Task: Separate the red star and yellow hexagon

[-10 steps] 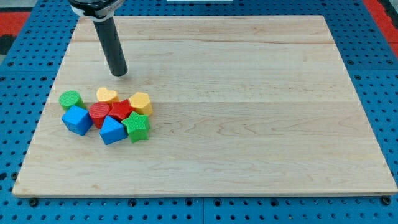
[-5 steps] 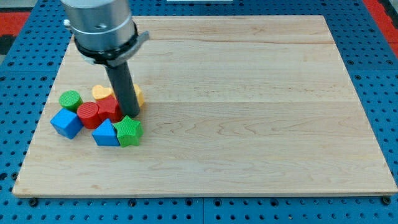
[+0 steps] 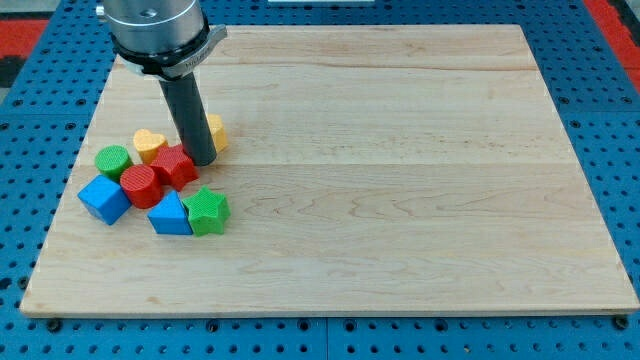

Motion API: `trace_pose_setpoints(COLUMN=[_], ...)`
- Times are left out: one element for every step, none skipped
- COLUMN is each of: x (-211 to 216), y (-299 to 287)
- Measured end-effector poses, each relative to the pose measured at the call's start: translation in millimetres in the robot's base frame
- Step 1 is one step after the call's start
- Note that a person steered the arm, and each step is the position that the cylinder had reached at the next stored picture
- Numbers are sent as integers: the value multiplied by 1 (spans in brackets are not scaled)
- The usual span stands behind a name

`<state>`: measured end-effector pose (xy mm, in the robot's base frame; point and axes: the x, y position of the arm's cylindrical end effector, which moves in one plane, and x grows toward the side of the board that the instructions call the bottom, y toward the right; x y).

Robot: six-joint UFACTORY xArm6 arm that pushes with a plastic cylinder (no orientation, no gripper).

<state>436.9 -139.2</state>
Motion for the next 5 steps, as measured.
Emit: trace_pose_setpoints(x=[-5,7,25,27,27], y=[2,3,-8,-33,-37])
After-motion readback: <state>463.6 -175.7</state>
